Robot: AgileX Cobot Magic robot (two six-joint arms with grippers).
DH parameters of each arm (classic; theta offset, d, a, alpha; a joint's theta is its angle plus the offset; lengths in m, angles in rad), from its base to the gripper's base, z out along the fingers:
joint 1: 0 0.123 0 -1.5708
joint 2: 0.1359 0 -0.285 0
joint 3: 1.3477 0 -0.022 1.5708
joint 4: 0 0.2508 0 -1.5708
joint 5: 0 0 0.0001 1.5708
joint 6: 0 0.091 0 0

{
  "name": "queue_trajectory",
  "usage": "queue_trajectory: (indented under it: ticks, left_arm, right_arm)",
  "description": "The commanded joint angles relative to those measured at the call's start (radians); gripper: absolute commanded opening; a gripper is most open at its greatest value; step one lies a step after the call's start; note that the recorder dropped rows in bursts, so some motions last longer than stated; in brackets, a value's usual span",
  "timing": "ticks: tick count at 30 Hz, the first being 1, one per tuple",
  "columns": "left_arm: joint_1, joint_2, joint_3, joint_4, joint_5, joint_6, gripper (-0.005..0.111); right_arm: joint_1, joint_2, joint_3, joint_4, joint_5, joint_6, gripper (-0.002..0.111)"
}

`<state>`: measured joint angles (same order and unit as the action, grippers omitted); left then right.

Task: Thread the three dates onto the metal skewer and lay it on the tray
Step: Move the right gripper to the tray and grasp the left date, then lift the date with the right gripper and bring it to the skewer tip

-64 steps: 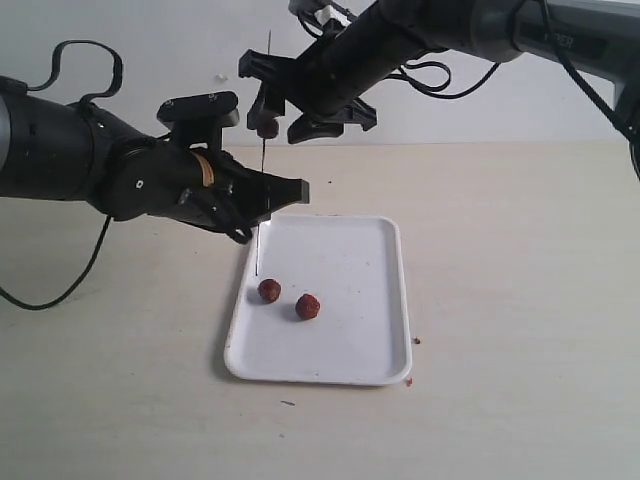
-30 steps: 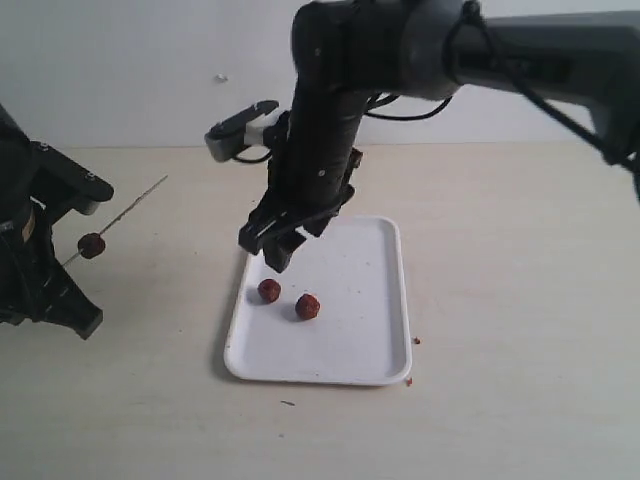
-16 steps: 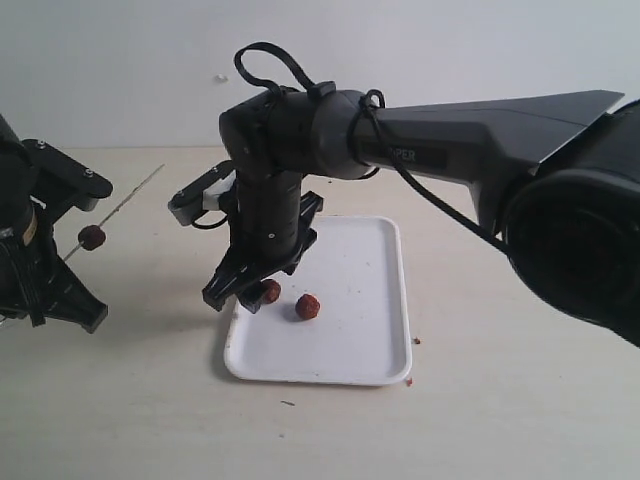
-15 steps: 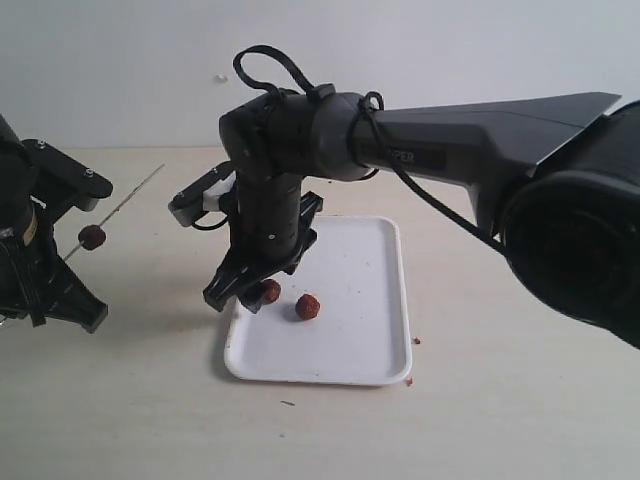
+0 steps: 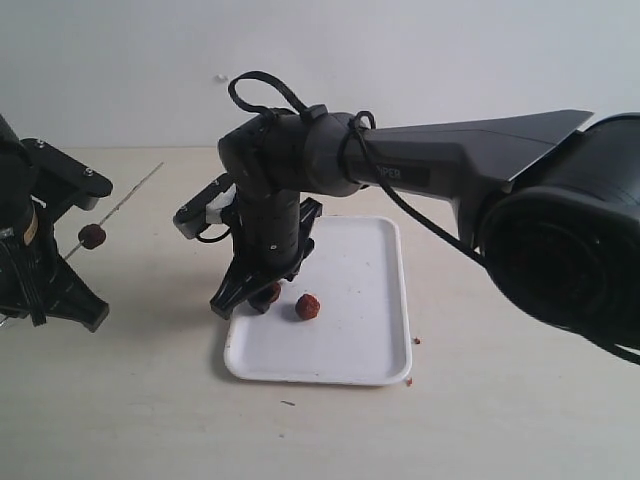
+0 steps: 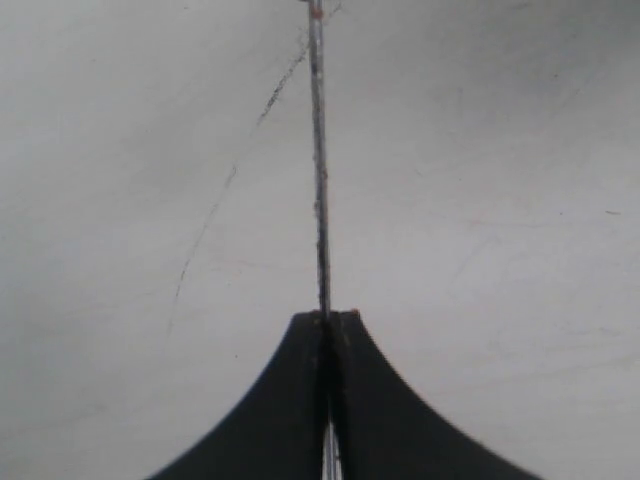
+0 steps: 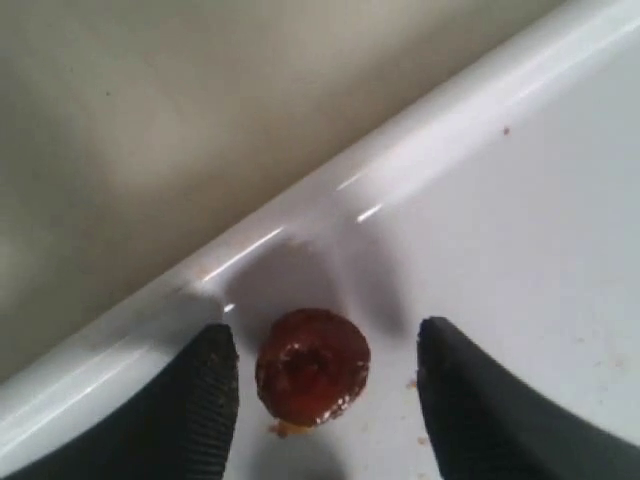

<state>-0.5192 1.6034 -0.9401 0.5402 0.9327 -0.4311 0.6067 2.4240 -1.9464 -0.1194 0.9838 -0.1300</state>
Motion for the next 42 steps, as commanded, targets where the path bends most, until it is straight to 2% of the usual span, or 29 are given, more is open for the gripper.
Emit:
queue_trajectory:
  ticks: [1, 10, 17, 24, 27, 30, 34, 38, 42]
  left_arm:
    - [0.002, -0.013, 0.005, 0.001, -0.006, -0.017, 0.000]
    - [0.002, -0.013, 0.005, 0.001, -0.006, -0.017, 0.000]
    - [0.002, -0.013, 0.005, -0.010, -0.012, -0.017, 0.000]
    - [0.002, -0.007, 0.010, -0.101, -0.078, 0.042, 0.000]
    - [0.002, -0.008, 0.039, -0.171, -0.168, 0.143, 0.000]
    - [0.002, -0.008, 0.081, -0.210, -0.280, 0.235, 0.000]
    - [0.002, -0.008, 0.123, -0.210, -0.346, 0.328, 0.000]
    - [-0.003, -0.008, 0.125, -0.210, -0.411, 0.356, 0.000]
    - [-0.030, -0.008, 0.125, -0.210, -0.509, 0.460, 0.000]
  right_arm:
    - [-0.002, 0.003, -0.006, -0.011, -0.009, 0.001, 0.043]
    - [-0.002, 0.003, -0.006, -0.011, 0.014, 0.001, 0.022]
    - [-0.004, -0.032, -0.006, -0.022, 0.039, 0.003, 0.022]
    - [-0.088, -0.168, -0.006, -0.023, 0.090, 0.001, 0.022]
    - [-0.163, -0.223, -0.006, 0.090, 0.097, -0.037, 0.022]
    - [-0.247, -0.256, -0.006, 0.296, 0.122, -0.141, 0.022]
    - [-0.373, -0.265, -0.006, 0.573, 0.208, -0.284, 0.022]
    - [-0.469, -0.261, -0.006, 0.675, 0.237, -0.337, 0.022]
    - [-0.542, -0.261, -0.004, 0.755, 0.237, -0.402, 0.022]
